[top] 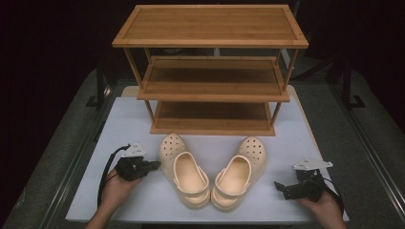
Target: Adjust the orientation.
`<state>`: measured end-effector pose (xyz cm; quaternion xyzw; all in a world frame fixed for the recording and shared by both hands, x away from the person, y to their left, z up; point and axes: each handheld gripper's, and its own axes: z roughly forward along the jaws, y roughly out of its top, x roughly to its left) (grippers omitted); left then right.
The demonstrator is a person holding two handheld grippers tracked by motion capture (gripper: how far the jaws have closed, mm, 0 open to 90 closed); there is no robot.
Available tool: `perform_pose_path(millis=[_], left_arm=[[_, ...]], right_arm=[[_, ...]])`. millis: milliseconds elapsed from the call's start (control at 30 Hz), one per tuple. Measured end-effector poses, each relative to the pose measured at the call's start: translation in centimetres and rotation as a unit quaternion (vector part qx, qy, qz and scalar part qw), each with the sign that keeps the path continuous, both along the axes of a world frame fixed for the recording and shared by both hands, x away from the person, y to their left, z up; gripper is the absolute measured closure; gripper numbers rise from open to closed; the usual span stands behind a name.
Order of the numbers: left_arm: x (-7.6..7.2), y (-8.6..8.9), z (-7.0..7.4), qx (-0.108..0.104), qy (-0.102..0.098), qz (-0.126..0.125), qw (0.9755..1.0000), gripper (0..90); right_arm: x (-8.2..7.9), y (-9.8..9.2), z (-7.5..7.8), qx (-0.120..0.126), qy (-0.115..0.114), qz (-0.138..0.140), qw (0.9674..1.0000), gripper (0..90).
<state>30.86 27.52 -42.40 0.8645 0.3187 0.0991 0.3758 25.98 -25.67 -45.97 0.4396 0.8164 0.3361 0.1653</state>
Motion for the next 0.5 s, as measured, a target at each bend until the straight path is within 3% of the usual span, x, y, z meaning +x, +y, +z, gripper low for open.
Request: perform_pose_path(millis=[500], left_arm=[[2.4,-1.6,0.1,0.004,0.003,0.001,1.0000,90.0]], right_arm=[[0.0,0.0,0.0,0.000,0.000,0.000,1.0000,0.0]])
